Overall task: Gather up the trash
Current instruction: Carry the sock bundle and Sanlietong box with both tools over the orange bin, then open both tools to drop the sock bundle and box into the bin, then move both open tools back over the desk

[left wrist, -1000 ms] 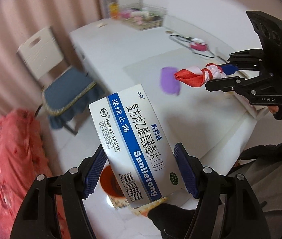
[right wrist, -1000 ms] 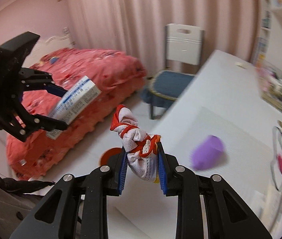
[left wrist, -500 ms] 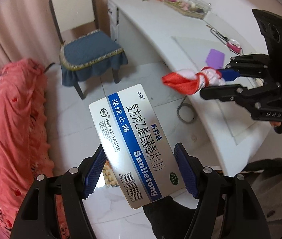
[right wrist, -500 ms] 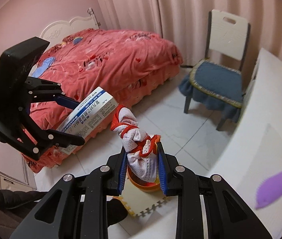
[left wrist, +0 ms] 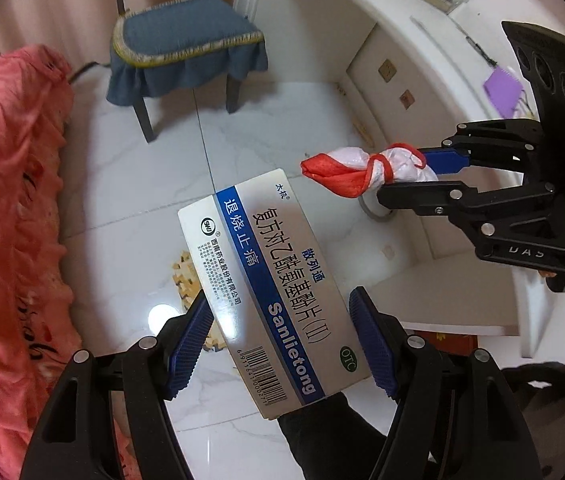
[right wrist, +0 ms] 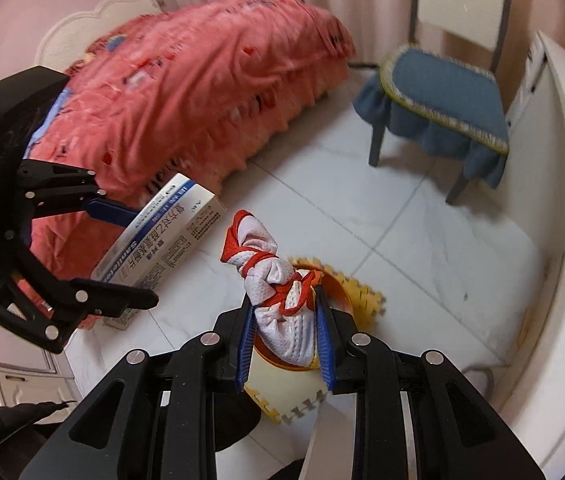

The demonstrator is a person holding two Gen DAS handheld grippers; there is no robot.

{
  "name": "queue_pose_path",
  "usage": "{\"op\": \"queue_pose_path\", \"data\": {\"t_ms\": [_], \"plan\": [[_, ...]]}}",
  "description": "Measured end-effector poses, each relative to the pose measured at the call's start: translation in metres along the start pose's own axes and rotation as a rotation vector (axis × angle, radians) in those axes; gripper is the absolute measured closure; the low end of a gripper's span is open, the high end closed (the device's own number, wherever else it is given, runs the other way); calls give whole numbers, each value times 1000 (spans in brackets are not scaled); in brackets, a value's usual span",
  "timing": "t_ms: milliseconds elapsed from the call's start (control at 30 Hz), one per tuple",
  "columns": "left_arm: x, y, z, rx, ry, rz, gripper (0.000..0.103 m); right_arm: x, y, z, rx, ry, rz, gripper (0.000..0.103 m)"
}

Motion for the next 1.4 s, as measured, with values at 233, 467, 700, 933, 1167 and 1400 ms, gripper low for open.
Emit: {"op": "queue_pose_path", "data": {"t_ms": [233, 467, 700, 933, 1167, 1400], "plan": [[6, 2, 30, 46, -16, 22, 32, -12, -13, 35, 53, 13, 56, 75], [5, 2, 39, 48, 16, 23, 18, -17, -18, 49, 73, 9, 84, 73], [11, -3, 34, 57, 13, 19, 18, -8, -12, 62, 93, 32, 78, 60], [18, -11, 35, 76, 31, -6, 18, -2, -7, 70, 105, 23, 64, 49], [15, -7, 22, 55, 39, -12, 18, -3, -5, 47, 74, 23, 70, 47], [-15, -1, -10, -12, 46, 30, 18, -5, -9, -10, -1, 1, 73, 42]]}}
Point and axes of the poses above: each gripper's, at about its wrist camera, not at the fingertips, and z roughly the way its jaws point, x to its left, y to its top, the point moved 5 cm from there along z, roughly the way its jaws point, and after that the axes turned 13 degrees about -z, right-handed, at the moved point
